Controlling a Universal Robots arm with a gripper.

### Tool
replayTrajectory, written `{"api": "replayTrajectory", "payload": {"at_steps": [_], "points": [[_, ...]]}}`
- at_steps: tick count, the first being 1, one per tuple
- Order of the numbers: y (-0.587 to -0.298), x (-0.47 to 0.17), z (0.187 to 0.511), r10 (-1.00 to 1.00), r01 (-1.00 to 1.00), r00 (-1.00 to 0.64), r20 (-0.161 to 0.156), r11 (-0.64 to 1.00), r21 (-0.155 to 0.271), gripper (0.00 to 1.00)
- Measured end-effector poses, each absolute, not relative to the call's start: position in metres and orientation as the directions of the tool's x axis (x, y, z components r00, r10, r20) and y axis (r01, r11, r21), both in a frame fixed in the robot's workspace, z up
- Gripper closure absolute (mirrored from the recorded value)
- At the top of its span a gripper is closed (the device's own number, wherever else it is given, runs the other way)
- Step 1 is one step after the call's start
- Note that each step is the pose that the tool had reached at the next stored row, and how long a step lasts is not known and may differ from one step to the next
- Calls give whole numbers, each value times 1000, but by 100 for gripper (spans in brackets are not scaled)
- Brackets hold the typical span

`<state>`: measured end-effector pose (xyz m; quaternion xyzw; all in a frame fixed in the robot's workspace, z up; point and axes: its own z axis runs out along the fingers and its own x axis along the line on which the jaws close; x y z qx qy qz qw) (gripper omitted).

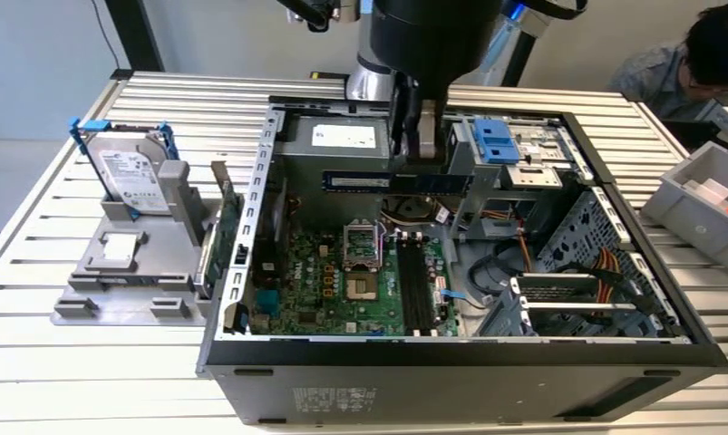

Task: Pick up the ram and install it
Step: 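Pick up the ram and move it above insertion slot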

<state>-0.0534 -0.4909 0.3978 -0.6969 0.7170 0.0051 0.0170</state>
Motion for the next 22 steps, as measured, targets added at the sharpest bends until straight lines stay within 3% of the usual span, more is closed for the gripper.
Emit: {"api": "replayTrajectory", "payload": {"at_steps": [22], "points": [[-478, -14, 398, -997, -997, -73, -28, 74, -17, 100]]}}
